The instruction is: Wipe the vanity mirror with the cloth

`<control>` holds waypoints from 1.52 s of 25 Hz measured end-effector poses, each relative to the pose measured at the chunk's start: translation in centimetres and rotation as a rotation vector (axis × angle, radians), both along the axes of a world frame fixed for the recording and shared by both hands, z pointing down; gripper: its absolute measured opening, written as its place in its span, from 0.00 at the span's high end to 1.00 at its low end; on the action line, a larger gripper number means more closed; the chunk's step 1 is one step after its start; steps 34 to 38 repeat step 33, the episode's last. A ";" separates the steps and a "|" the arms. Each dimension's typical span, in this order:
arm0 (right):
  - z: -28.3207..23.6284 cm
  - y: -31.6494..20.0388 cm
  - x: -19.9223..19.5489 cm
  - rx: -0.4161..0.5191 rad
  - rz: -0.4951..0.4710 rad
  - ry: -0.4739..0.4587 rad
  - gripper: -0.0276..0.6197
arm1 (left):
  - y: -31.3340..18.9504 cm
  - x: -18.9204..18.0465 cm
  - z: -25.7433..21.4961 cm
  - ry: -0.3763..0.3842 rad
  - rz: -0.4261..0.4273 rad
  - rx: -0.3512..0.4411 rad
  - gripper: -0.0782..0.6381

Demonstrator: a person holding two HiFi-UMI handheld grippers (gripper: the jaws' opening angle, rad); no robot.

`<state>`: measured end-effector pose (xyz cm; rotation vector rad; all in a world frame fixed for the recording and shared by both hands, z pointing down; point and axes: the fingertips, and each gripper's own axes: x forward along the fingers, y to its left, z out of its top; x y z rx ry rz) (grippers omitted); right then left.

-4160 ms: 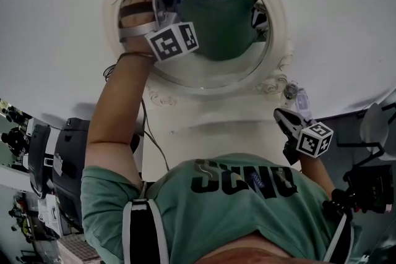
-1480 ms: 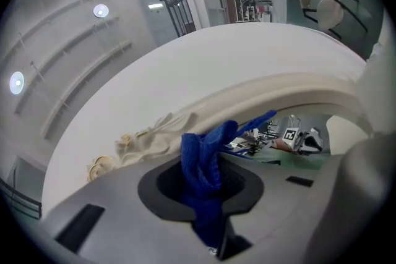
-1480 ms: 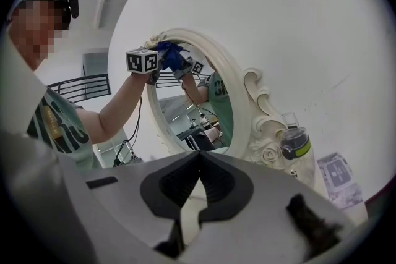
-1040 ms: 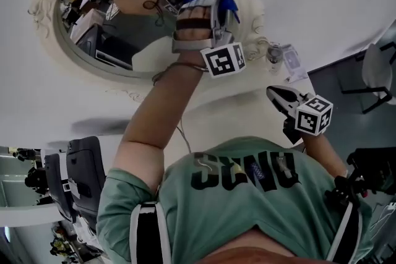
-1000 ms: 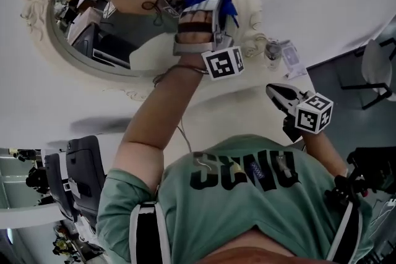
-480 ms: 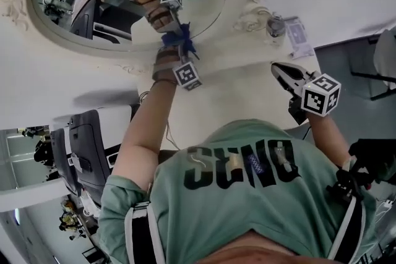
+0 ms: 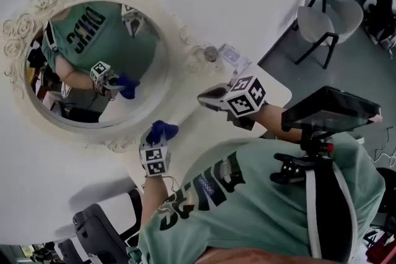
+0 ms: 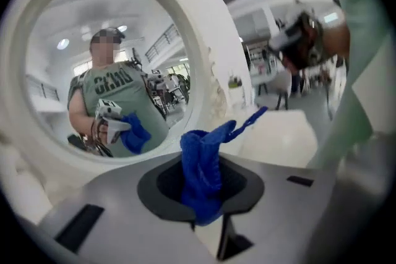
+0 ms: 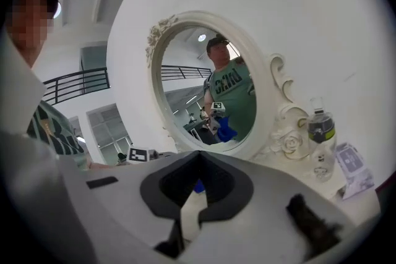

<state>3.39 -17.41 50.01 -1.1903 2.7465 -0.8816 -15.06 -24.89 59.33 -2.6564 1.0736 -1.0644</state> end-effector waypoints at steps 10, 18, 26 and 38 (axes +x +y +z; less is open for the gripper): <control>0.2 1.3 -7.5 -0.021 0.008 0.059 0.95 | 10.8 -8.3 0.7 0.645 -0.217 -0.321 0.78; 0.6 1.8 -2.7 -0.011 -0.065 0.087 0.95 | 11.3 -0.7 -3.0 0.705 -0.157 -0.226 0.78; 1.1 2.1 -3.6 0.012 -0.109 0.064 0.95 | 10.6 -2.1 -2.4 0.718 -0.228 -0.246 0.78; 2.1 4.1 -8.1 -0.011 -0.158 0.033 0.95 | 10.9 -6.8 -2.0 0.737 -0.308 -0.297 0.78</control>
